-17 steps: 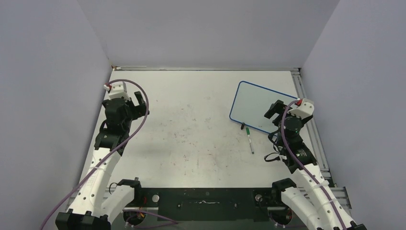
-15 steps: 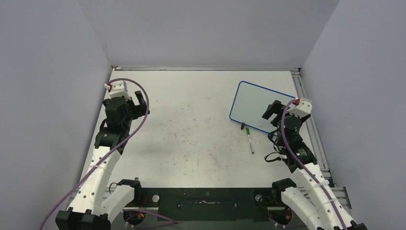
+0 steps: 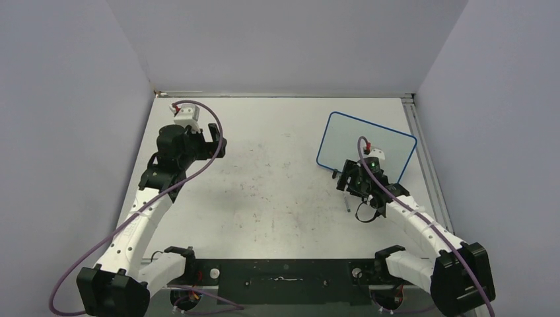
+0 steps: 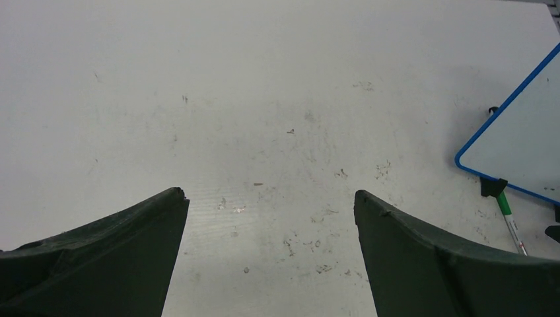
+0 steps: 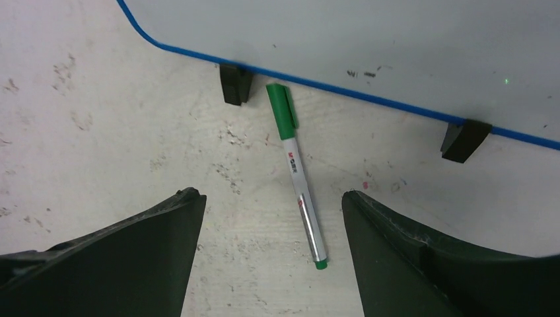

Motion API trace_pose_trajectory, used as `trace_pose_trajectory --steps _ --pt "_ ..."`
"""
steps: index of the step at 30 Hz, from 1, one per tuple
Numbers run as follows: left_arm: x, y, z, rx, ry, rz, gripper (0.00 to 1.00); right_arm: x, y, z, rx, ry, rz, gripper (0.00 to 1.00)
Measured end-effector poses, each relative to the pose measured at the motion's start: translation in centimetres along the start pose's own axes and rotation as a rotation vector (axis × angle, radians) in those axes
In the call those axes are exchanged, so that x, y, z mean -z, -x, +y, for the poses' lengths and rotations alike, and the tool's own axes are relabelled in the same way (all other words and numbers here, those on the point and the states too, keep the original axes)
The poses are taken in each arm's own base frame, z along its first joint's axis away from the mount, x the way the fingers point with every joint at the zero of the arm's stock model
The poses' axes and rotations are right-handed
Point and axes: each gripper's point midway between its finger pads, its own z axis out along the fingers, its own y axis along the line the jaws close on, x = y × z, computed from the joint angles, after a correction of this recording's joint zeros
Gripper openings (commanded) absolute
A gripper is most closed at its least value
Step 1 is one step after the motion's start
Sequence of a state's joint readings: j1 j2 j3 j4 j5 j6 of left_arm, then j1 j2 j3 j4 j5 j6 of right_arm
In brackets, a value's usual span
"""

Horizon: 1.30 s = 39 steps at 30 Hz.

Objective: Write a sentence on the whiteboard
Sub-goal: Pick up the whiteboard stand from the center of the board.

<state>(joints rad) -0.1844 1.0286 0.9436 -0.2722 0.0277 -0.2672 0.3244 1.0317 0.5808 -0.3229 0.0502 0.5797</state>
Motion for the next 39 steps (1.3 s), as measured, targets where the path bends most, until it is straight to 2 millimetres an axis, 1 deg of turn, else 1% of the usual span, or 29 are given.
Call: trace_pose_trajectory --steps 1,2,4,8,13,17,21,22,25,26,28,31,33,35,37,39 --pt "-0.1 -0.7 -0.3 -0.01 -0.011 0.017 0.96 -0.3 -0.4 -0.1 0.003 -0.008 0.017 0.65" --pt "-0.1 -1.2 -0.6 -0.02 -0.021 0.03 0.96 -0.6 -1.2 -0.5 0.005 -0.027 0.051 0.63" --pt "-0.1 -1.8 -1.2 -0.036 -0.045 0.045 0.96 -1.0 -2.3 -1.0 0.01 -0.053 0.094 0.6" --pt "-0.1 -1.9 -1.6 -0.052 -0.064 0.048 0.96 -1.6 -3.9 -1.7 0.025 -0.088 0.151 0.52" --pt "-0.1 -1.9 -1.6 -0.061 -0.066 0.048 0.96 -2.3 -5.4 -2.3 0.045 -0.121 0.204 0.5" --pt "0.0 -1.9 -1.7 -0.064 -0.069 0.046 0.96 -2.8 -6.5 -2.8 0.058 -0.141 0.234 0.42" --pt "0.0 -1.9 -1.7 -0.065 -0.071 0.046 0.96 -3.2 -6.5 -2.8 0.069 -0.145 0.229 0.31" --pt "0.0 -2.0 -1.7 -0.067 -0.072 0.047 0.96 -3.4 -6.4 -2.7 0.07 -0.142 0.223 0.27" --pt "0.0 -2.0 -1.7 -0.069 -0.074 0.047 0.96 -3.6 -6.2 -2.7 0.073 -0.142 0.215 0.09" --pt "0.0 -2.0 -1.8 -0.071 -0.077 0.048 0.96 -3.6 -6.3 -2.7 0.07 -0.143 0.216 0.06" --pt "0.0 -2.3 -2.2 -0.082 -0.088 0.053 0.96 -3.5 -6.3 -2.7 0.066 -0.143 0.219 0.05" --pt "0.1 -2.9 -3.4 -0.12 -0.127 0.066 0.96 -2.8 -6.9 -2.7 0.06 -0.141 0.251 0.05" --pt "0.3 -3.5 -4.6 -0.163 -0.163 0.076 0.96 -1.6 -7.5 -2.7 0.059 -0.135 0.283 0.05" --pt "0.9 -4.5 -6.0 -0.215 -0.217 0.085 0.96 -0.3 -7.5 -2.0 0.058 -0.107 0.306 0.05" --pt "1.7 -5.6 -7.6 -0.278 -0.291 0.089 0.96 1.4 -6.7 -0.5 0.061 -0.043 0.322 0.05" --pt "2.9 -7.0 -9.7 -0.354 -0.39 0.088 0.96 3.2 -5.4 2.0 0.074 0.069 0.333 0.05"
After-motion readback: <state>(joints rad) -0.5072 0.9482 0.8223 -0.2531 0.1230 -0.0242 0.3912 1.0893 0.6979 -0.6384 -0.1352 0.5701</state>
